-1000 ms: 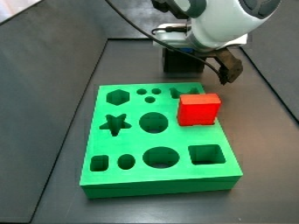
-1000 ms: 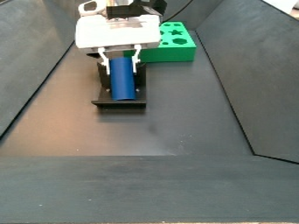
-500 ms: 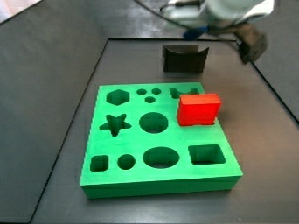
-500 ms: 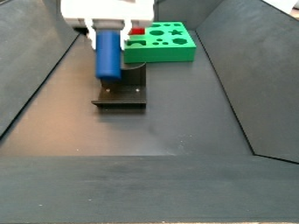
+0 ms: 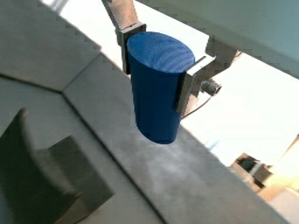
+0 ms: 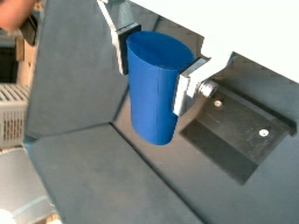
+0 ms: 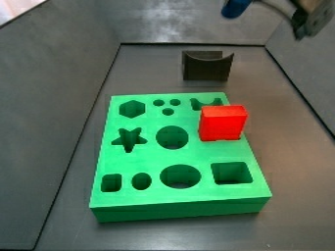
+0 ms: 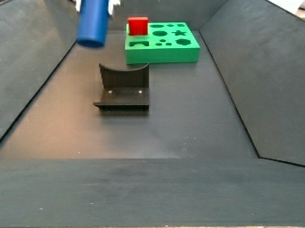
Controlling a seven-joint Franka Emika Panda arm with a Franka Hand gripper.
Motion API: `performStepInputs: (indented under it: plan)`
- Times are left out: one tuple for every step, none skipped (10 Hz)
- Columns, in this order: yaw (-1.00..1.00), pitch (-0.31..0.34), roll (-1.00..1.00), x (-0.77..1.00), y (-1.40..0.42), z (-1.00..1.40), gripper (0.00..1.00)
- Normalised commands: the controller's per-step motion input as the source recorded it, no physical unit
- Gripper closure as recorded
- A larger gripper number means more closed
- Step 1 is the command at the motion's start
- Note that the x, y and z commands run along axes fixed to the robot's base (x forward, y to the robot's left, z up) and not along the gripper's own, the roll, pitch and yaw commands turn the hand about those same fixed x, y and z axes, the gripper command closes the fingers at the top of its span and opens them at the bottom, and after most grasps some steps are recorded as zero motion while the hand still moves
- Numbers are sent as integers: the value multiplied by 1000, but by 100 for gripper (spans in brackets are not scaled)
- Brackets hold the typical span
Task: Pick up the oval object. Move up. Place the oval object on the fixture. Regrasp the oval object. Move to above the board. Insert the oval object.
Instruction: Move to above the board.
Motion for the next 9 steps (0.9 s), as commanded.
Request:
performStepInputs:
  plan:
    - [-105,266,18,182,-110,1000,100]
    - [-37,311,12,164,-98,966,100]
    - [31,338,11,126,-77,781,100]
    - [116,333,5,83,-53,540,100]
    - [154,315,-3,65,-41,418,100]
    - [220,259,-18,42,-25,178,100]
    - [258,206,-12,41,-14,39,100]
    - [279,157,8,57,-24,1,100]
    - [280,144,10,67,-31,8,100]
